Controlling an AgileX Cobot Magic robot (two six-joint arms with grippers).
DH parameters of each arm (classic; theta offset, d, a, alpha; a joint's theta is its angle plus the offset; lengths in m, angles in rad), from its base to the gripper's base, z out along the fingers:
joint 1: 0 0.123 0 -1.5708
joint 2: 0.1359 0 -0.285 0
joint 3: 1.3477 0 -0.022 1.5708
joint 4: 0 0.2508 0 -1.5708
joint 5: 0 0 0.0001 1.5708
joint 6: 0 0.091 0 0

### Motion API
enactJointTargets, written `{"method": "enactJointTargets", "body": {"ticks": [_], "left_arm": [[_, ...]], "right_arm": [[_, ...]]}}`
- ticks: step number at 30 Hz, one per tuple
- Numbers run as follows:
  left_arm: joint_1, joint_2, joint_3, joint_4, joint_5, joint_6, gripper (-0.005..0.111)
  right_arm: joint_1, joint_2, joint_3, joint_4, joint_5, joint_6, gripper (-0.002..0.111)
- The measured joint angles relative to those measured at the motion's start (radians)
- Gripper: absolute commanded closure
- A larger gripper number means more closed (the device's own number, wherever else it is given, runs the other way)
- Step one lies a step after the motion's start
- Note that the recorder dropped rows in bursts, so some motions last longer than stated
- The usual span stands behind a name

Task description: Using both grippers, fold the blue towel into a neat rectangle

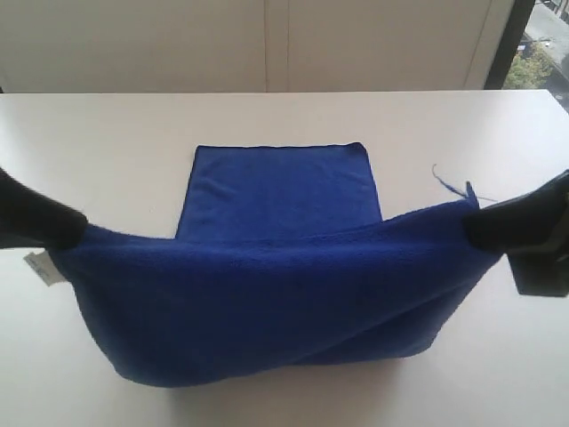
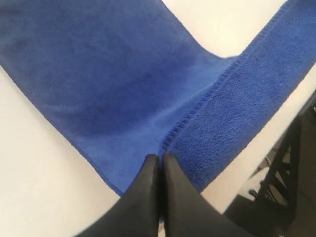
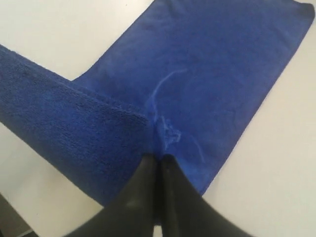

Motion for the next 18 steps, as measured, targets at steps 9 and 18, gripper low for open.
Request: {"method": "enactJointTargets", "body": {"ticks": [9, 18], "left_arm": [[0.000, 0.146, 0.004, 0.030, -0.205, -0.021, 0.107], [0.000, 0.353, 0.004, 0.055, -0.375, -0.021, 0.107]], "right_arm": [[0.000, 0.241, 0.000, -0.006, -0.236, -0.004, 0.108], [0.000, 0.420, 0.000, -0.006, -0.404, -0.006, 0.108]]}}
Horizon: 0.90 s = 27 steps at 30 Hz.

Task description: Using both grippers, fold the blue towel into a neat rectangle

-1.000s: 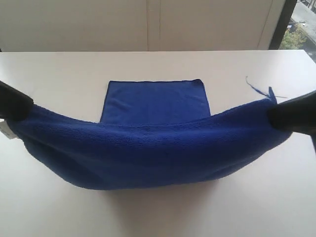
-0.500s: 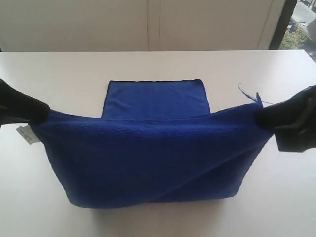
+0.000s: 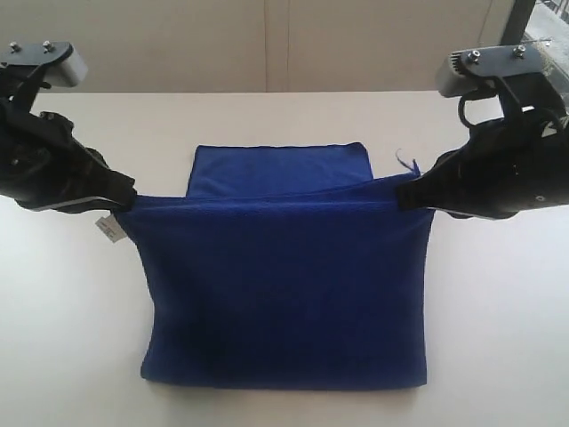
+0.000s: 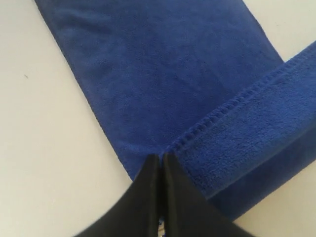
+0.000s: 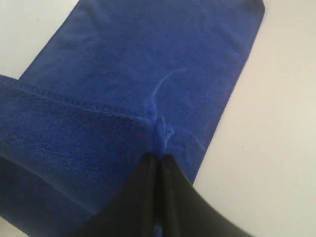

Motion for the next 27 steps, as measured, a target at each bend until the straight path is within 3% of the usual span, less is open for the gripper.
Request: {"method": "enactJointTargets", "body": {"ticks": [15, 27], "left_arm": [[0.000, -0.088, -0.127, -0.002, 0.155, 0.000, 0.107], [0.000, 0.066, -0.103, 0.000, -0.003, 0.000, 0.107]], "right_arm": [[0.000, -0.156, -0.038, 0.000, 0.065, 0.000, 0.108], [0.000, 0.048, -0.038, -0.002, -0.059, 0.000, 0.108]]}}
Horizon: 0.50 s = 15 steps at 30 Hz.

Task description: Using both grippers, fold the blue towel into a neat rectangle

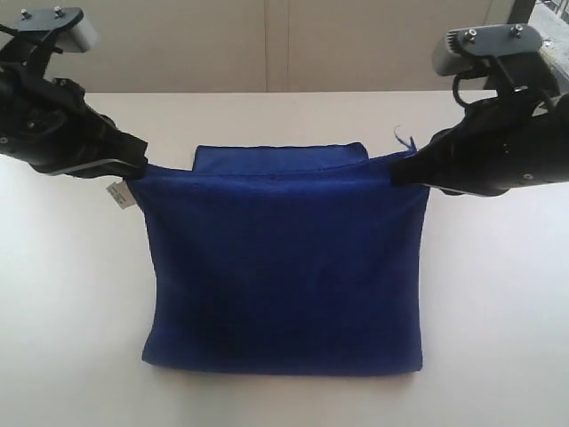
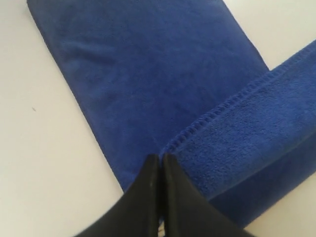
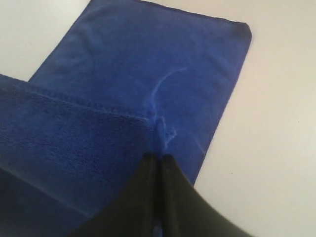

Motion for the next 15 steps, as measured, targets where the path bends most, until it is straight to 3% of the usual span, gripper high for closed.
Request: {"method": "enactJointTargets", "body": {"ticks": [15], "left_arm": [[-0.002, 0.207, 0.000, -0.002, -0.305, 0.000, 0.107]], "right_arm": [[0.001, 0.227, -0.001, 0.000, -0.290, 0.000, 0.108]]}}
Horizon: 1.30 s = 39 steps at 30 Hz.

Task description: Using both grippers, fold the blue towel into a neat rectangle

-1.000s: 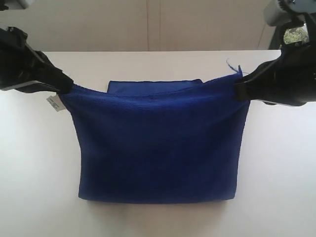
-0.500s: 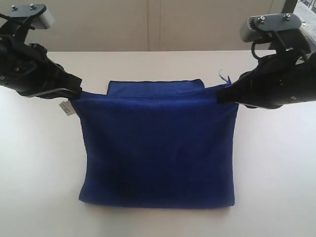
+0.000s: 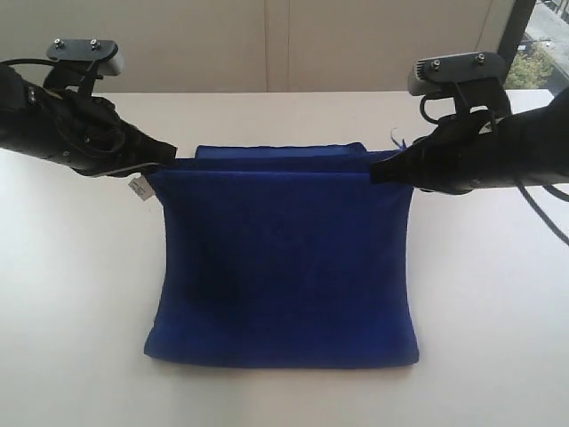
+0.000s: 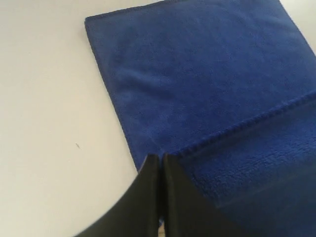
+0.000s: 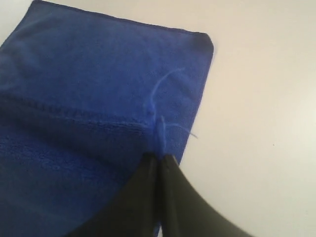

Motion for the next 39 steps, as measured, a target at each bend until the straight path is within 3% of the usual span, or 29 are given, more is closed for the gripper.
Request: {"method": "enactJointTargets", "body": {"ticks": [7, 32, 39], "left_arm": [[0.000, 0.025, -0.045, -0.006, -0.015, -0.016, 0.107], [0.000, 0.223, -0.291, -0.006, -0.039, -0.024, 0.107], [0.028, 0.273, -0.363, -0.006, -0.041, -0.024, 0.107]], "right_arm": [[0.000, 0.034, -0.003, 0.003, -0.085, 0.000, 0.108], [0.000, 0.233, -0.240, 0.003, -0.123, 0.020, 0.108], [-0.004, 0.278, -0.303, 0.003, -0.130, 0.024, 0.108]]}}
